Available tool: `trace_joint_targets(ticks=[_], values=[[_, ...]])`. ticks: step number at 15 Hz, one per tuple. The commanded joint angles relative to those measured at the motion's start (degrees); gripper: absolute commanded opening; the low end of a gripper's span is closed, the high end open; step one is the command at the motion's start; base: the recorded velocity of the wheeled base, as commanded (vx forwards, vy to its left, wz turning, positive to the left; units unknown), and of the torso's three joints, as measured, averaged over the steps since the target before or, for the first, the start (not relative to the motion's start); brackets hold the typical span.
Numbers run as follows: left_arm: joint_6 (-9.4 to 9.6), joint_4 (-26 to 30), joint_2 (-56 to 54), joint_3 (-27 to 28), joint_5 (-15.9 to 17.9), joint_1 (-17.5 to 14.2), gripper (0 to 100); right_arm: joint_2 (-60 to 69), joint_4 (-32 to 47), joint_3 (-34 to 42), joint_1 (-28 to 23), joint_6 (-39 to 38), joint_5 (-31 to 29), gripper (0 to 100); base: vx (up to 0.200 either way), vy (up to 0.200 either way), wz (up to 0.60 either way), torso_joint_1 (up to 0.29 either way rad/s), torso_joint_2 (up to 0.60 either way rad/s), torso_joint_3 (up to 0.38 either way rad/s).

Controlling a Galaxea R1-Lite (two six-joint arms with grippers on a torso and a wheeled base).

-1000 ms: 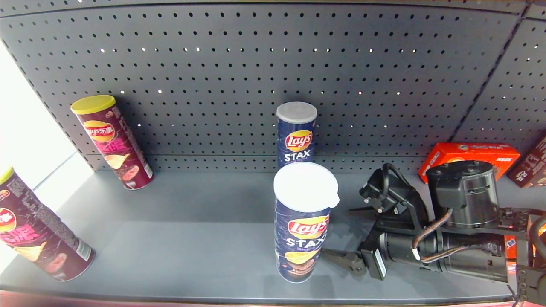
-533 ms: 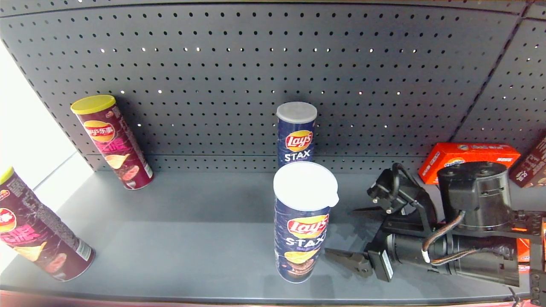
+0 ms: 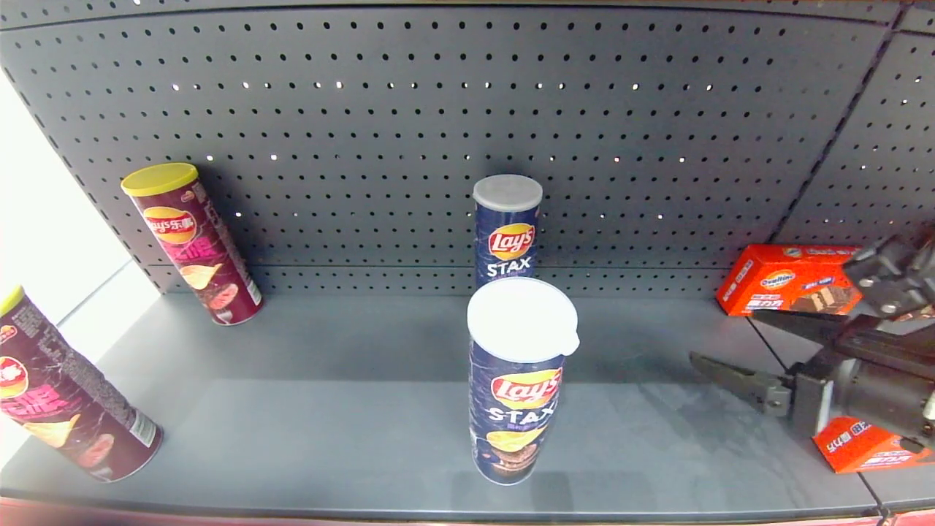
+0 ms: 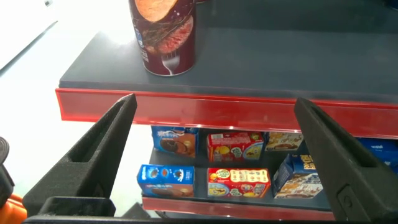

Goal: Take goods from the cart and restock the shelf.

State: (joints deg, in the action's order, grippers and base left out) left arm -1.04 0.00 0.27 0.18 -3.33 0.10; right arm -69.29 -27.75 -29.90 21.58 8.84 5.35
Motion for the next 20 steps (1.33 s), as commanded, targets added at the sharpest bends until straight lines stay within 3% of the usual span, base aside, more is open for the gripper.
trace_joint_targets(ticks=[1,4,8,11,13,15,20], values=[[-0.02,0.00,0.08,0.08,-0.01,-0.01,100,16.91,0.85,7.84,-10.85,-0.05,0.01,100,0.000,0.000,0.00,0.000,0.00,0.000],[-0.02,0.09,0.08,0.08,-0.01,-0.01,100,30.27,3.40,14.79,-18.15,0.30,-1.57,100,0.000,0.000,0.00,0.000,0.00,0.000],[-0.02,0.00,0.08,-0.01,-0.01,-0.01,100,40.81,4.02,21.64,-18.41,0.57,-6.14,100,0.000,0.000,0.00,0.000,0.00,0.000],[-0.02,-0.18,0.08,-0.01,-0.28,-0.01,100,52.77,14.39,26.92,-18.50,0.04,-6.14,100,0.000,0.000,0.00,0.000,0.00,0.000],[-0.02,-0.18,0.08,-0.09,-0.36,-0.01,100,65.78,25.64,29.73,-18.59,-5.06,-6.14,100,0.000,0.000,0.00,0.000,0.00,0.000],[0.07,-0.18,0.08,-0.09,-0.28,-0.01,100,66.57,26.95,29.46,-22.46,-11.56,-8.96,100,0.000,0.000,0.00,0.000,0.00,0.000],[0.07,-0.09,0.08,-0.09,-0.10,-0.10,100,69.29,27.57,29.82,-21.40,-9.28,-8.34,100,0.000,0.000,0.00,0.000,0.00,0.000]])
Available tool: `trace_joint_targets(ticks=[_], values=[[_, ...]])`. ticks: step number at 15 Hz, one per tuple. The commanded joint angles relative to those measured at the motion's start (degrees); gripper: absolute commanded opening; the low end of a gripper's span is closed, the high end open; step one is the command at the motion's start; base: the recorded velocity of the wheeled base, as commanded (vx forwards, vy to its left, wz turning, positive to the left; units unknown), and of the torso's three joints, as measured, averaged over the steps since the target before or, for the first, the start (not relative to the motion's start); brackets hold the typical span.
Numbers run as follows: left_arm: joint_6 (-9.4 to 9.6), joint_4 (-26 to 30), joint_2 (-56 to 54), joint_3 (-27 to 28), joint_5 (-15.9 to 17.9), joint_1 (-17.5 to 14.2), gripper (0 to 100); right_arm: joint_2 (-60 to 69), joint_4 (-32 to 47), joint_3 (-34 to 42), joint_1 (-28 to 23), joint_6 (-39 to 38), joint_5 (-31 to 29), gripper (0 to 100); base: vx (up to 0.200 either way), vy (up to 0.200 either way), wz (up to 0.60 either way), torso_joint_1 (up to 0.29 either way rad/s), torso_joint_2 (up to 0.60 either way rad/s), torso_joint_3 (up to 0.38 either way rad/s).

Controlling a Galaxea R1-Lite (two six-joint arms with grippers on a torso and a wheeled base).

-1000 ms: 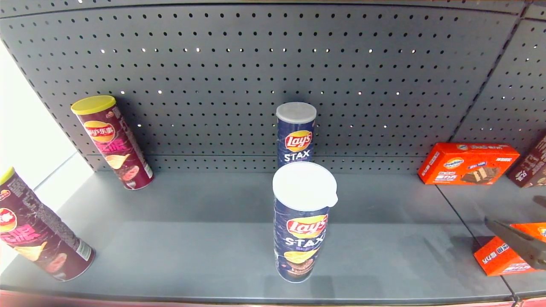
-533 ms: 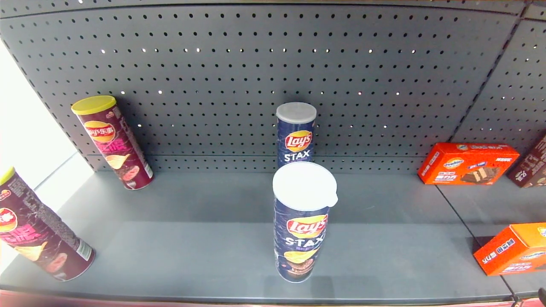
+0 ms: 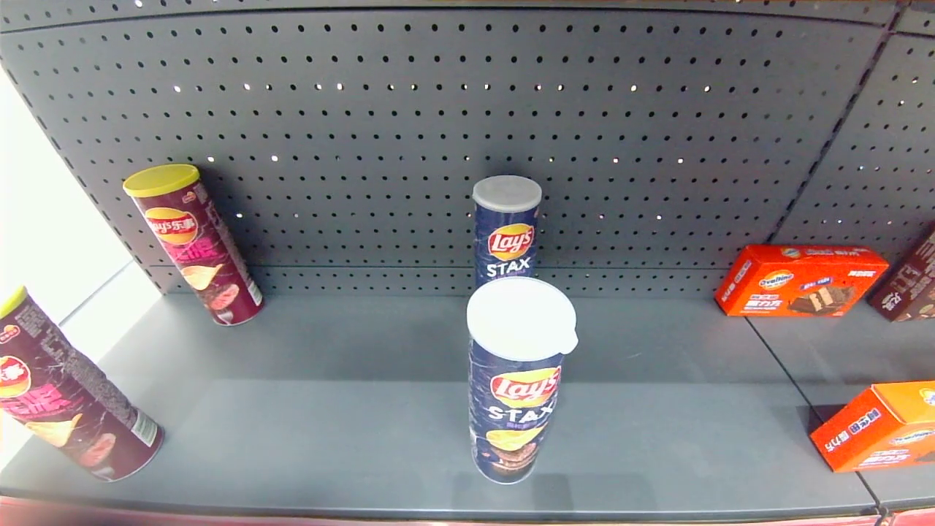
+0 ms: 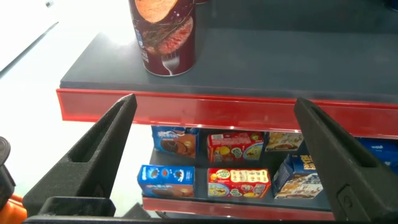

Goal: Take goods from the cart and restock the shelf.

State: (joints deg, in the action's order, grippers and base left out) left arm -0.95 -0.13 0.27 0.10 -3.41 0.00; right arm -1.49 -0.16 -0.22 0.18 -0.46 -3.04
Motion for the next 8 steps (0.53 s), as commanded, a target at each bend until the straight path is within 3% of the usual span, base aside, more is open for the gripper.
trace_joint_targets(ticks=[1,8], values=[[-0.02,-0.04,0.08,-0.01,-0.01,0.00,100,1.49,-0.02,0.13,-0.01,0.02,0.14,100,0.000,0.000,0.00,0.000,0.00,0.000],[-0.28,-0.04,0.08,-0.01,-0.19,0.00,100,1.49,-0.02,0.13,-0.01,0.29,0.57,100,0.000,0.000,0.00,0.000,0.00,0.000]])
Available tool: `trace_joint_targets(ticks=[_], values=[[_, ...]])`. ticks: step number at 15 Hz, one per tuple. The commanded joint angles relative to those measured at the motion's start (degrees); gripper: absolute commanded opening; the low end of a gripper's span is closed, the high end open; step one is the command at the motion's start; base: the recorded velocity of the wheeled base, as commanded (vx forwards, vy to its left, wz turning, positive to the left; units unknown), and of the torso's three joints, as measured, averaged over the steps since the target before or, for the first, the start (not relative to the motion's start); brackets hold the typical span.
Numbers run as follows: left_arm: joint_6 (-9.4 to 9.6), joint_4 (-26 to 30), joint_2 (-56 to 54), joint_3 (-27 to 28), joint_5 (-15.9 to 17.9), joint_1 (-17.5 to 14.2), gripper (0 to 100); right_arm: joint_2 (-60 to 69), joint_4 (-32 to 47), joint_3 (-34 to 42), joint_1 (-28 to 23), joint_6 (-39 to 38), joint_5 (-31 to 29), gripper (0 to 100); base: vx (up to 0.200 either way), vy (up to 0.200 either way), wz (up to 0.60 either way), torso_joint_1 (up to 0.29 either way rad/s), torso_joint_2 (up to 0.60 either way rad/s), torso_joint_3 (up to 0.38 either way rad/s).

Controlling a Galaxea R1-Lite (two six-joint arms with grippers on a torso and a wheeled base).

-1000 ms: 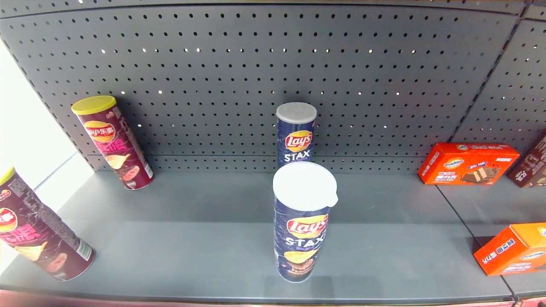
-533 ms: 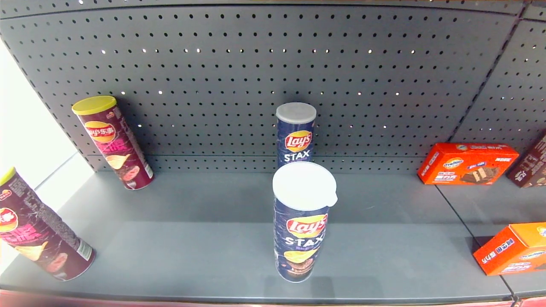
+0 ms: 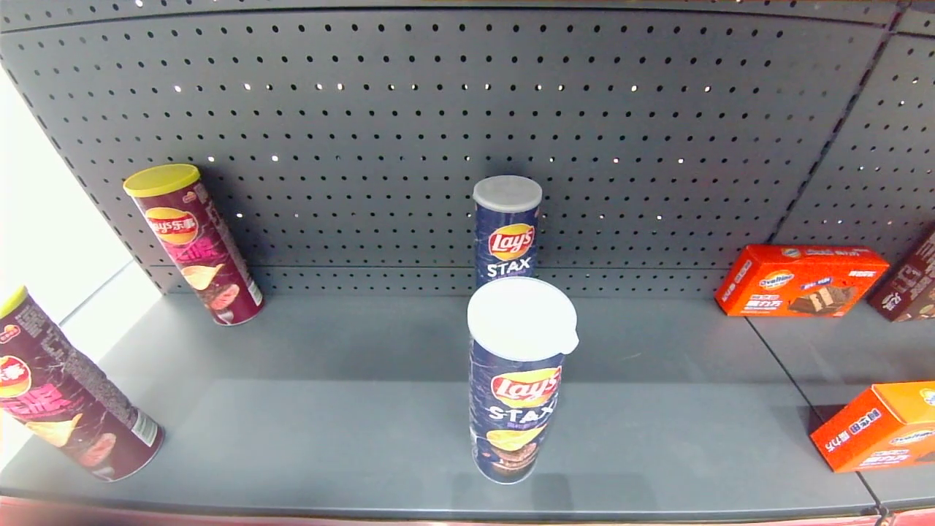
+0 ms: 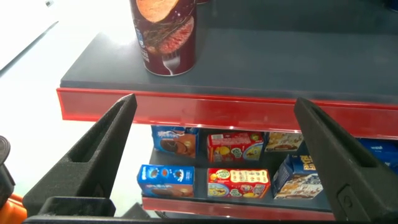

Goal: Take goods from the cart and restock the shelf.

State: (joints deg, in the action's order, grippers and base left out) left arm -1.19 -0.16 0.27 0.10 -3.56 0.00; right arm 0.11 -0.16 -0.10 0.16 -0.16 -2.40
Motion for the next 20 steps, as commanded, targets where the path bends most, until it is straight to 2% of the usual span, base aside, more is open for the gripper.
trace_joint_targets(ticks=[1,14,16,20], values=[[-0.04,-0.02,0.08,-0.01,-0.04,0.00,100,-0.11,-0.02,0.01,0.02,-0.02,0.03,100,0.000,0.000,0.00,0.000,0.00,0.000],[-0.04,-0.02,0.08,-0.01,-0.04,0.00,100,-0.11,-0.02,0.01,0.02,-0.02,0.12,100,0.000,0.000,0.00,0.000,0.00,0.000],[0.14,-0.02,0.08,-0.01,0.04,0.00,100,-0.11,-0.02,0.01,0.02,-0.02,0.12,100,-0.200,0.000,0.00,0.002,0.00,0.000],[-0.04,-0.02,0.08,-0.01,-0.13,0.00,100,-0.11,-0.02,0.01,0.02,-0.02,0.12,100,0.000,0.000,0.00,0.000,0.00,0.000]])
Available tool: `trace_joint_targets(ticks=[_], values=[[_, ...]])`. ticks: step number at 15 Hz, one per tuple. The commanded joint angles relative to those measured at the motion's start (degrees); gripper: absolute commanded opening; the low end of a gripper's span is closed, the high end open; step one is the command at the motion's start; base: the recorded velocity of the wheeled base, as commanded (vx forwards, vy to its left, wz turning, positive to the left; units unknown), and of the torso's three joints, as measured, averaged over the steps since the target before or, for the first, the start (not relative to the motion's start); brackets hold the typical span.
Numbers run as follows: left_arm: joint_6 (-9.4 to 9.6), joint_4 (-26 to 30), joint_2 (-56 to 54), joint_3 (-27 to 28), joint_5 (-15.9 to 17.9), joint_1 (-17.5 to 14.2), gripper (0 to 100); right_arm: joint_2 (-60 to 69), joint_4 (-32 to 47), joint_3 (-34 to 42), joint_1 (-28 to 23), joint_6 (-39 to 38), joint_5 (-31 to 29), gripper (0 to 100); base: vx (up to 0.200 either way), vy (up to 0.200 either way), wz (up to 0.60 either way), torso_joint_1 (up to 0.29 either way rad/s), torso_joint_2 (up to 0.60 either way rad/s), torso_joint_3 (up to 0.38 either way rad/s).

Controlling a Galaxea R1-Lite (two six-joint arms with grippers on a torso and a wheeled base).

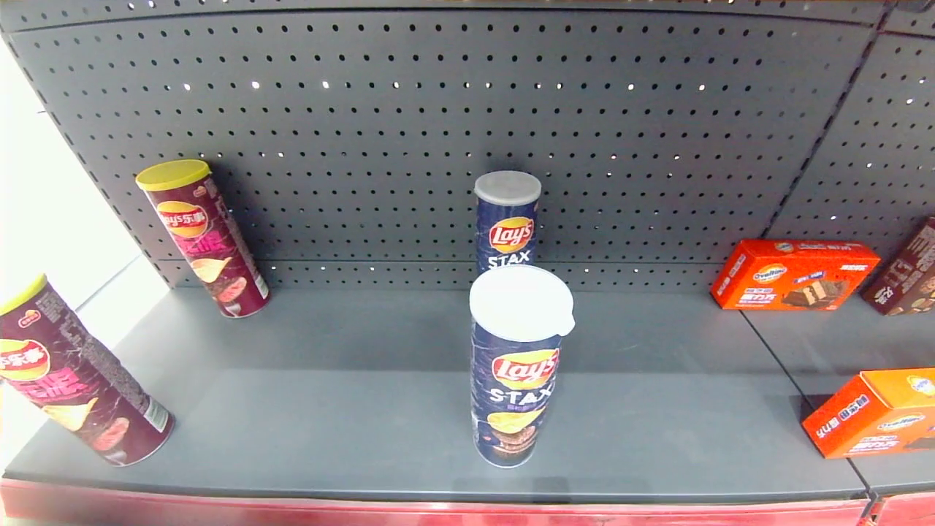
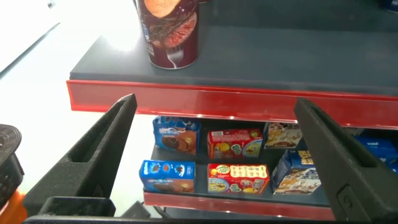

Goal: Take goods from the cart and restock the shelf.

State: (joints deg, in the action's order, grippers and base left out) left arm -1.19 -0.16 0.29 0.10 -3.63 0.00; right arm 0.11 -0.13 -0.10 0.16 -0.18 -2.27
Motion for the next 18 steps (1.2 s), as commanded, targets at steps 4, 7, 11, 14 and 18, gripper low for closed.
trace_joint_targets(ticks=[4,7,11,14,18], values=[[0.23,-0.02,0.06,-0.01,0.12,0.00,100,-0.11,-0.04,0.01,0.02,0.01,-0.02,100,-0.050,0.000,0.00,0.001,0.00,0.001],[0.05,-0.02,0.06,-0.01,0.12,0.00,100,-0.11,-0.04,0.01,0.02,0.01,-0.02,100,-0.067,0.000,0.00,0.002,0.00,0.001],[0.14,-0.02,0.06,-0.01,0.21,0.00,100,-0.11,-0.04,0.01,0.02,0.01,-0.02,100,0.000,0.000,0.00,0.000,0.00,0.000],[0.14,-0.02,0.06,-0.01,0.21,0.00,100,-0.11,-0.04,0.01,0.02,0.01,-0.02,100,0.000,0.000,0.00,0.000,0.00,0.000],[0.14,-0.02,0.06,-0.01,0.21,0.00,100,-0.11,-0.04,0.01,0.02,0.01,-0.02,100,0.000,0.000,0.00,0.000,0.00,0.000]])
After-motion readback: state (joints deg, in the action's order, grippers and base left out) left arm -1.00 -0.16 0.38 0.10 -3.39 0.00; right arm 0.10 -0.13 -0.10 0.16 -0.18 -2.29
